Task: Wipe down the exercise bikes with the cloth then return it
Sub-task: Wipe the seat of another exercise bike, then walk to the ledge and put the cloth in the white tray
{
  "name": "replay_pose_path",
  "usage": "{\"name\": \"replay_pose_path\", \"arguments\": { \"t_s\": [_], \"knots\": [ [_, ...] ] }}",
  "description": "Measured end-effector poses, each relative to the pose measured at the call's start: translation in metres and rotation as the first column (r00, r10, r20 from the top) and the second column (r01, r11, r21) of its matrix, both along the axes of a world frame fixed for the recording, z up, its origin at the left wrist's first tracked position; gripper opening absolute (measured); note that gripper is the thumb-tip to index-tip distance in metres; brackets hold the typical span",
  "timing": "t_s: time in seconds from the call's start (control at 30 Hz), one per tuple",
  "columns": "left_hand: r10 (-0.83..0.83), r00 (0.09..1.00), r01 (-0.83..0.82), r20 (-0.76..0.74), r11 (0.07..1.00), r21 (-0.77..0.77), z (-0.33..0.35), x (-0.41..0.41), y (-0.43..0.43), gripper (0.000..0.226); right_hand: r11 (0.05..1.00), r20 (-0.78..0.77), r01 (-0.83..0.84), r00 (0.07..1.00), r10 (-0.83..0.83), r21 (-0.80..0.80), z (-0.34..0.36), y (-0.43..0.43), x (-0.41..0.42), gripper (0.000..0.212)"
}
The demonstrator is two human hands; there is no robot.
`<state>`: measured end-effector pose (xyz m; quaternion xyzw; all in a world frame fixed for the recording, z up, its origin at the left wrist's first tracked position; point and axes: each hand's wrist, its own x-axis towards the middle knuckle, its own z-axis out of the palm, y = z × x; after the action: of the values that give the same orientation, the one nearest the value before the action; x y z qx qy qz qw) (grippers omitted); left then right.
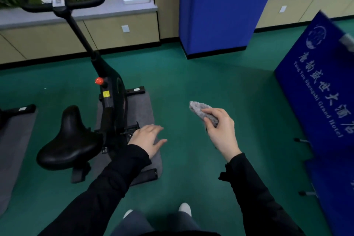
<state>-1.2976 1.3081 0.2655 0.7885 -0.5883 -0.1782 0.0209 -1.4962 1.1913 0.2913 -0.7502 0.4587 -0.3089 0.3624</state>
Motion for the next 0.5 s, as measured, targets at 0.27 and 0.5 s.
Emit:
{"name": "replay_pose_path", "arguments": {
  "t_s": [0.27,0.5],
  "knots": [
    [-0.07,0.996,0.068,0.048,0.997,0.043,0.007,-0.042,-0.06,0.053,0.992,0.047,0.118,0.992,-0.12,0.046,-0.003,-0.042,-0.056,0.023],
    [-0.051,0.998,0.049,0.03,0.998,0.049,0.002,-0.029,-0.115,0.052,0.992,0.025,0.127,0.991,-0.128,0.023,0.002,-0.09,-0.054,0.023]
  ]
}}
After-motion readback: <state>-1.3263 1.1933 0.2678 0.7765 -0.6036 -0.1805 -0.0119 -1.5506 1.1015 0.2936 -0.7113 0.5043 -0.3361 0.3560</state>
